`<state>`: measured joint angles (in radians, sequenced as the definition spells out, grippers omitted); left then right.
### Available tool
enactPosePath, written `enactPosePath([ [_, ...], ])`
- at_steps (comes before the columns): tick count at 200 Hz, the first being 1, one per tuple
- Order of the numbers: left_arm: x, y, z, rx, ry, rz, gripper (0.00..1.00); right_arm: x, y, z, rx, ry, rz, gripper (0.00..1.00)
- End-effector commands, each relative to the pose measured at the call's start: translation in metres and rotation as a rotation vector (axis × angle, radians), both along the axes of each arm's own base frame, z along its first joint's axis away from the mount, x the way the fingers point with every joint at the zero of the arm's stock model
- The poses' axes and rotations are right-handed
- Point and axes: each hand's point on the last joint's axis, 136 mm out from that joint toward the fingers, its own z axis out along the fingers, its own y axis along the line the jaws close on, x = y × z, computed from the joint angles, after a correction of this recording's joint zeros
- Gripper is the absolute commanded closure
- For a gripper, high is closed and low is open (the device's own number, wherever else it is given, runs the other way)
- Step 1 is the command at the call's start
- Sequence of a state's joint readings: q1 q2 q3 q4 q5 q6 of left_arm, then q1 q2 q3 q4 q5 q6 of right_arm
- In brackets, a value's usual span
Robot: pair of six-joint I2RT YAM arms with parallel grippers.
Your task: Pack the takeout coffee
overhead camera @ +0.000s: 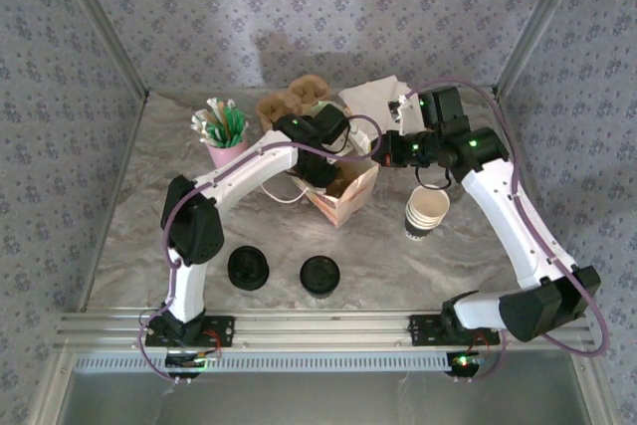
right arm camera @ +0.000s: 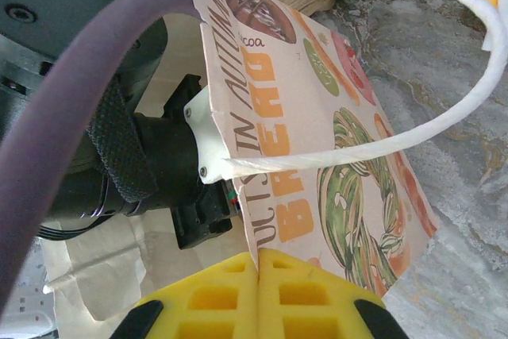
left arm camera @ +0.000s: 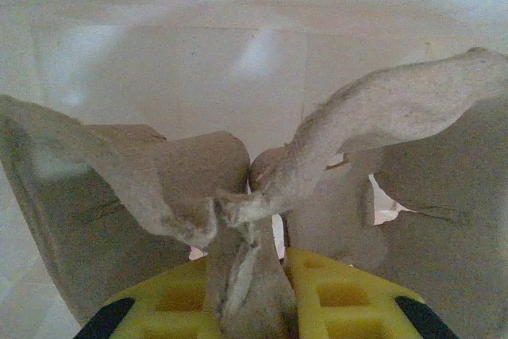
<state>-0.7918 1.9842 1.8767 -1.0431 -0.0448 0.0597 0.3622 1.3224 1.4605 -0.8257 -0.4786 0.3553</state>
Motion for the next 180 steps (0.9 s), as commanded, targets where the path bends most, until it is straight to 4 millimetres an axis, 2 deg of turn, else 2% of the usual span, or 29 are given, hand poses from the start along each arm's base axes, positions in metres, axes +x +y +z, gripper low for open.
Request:
enactPosePath([
  [1,0.005,-0.003,-0.012,0.005,0.007,0.015,0.98,0.003,0.000,-0.002,0.010,0.015,-0.021,1.00],
  [57,0.005,0.000,-0.036,0.056,0.026,-0.011,0.94,0.010,0.000,0.002,0.020,0.021,-0.032,1.00],
  [138,0.004,-0.006,-0.052,0.075,0.072,-0.049,0.90,0.017,-0.001,0.001,0.009,0.035,-0.034,1.00],
  [162,0.005,-0.007,-0.049,0.063,0.071,-0.046,0.84,0.017,-0.001,0.000,0.005,0.033,-0.033,1.00],
  [180,0.006,-0.008,-0.046,0.058,0.066,-0.046,0.72,0.017,-0.001,-0.002,0.000,0.038,-0.032,1.00],
])
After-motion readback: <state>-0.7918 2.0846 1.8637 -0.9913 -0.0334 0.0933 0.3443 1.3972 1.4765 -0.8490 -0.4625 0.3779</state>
